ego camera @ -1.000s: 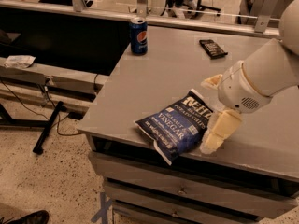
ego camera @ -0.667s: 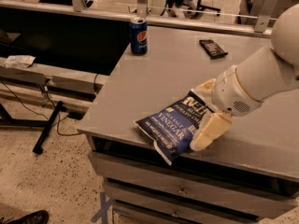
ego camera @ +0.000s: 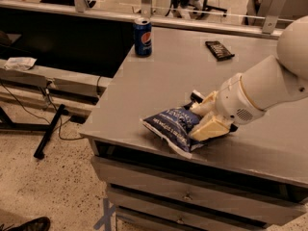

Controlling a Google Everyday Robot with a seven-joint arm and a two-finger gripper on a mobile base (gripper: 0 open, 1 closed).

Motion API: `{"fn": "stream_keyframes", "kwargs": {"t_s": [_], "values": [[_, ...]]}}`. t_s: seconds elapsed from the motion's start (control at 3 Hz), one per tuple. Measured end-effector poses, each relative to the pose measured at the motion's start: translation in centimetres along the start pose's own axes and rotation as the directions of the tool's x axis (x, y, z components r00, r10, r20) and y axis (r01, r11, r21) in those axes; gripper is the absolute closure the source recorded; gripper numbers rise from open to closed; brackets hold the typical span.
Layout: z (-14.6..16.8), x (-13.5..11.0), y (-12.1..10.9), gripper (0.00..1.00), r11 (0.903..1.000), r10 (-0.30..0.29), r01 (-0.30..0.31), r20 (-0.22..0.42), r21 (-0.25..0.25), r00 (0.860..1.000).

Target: Pick blue chip bag

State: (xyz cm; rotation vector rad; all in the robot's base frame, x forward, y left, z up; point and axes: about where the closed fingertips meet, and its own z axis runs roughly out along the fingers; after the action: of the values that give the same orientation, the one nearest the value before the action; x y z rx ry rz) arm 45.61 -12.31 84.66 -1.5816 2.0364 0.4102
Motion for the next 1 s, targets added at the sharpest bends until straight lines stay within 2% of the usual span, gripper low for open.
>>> {"fn": "stream_keyframes", "kwargs": {"t_s": [0.33, 0.67, 1.0], "values": [[-0.6, -0.4, -0.5, 0.92, 0.9998, 0.004, -0.005, 0.010, 0.020, 1.000], [-3.4, -3.2, -3.3, 1.00, 0.9960, 0.022, -0.033, 0.130, 0.083, 0.991], [-5.3, -5.3, -5.4, 1.00, 0.9899, 0.029, -0.058, 0.216, 0.129, 0.976]]}}
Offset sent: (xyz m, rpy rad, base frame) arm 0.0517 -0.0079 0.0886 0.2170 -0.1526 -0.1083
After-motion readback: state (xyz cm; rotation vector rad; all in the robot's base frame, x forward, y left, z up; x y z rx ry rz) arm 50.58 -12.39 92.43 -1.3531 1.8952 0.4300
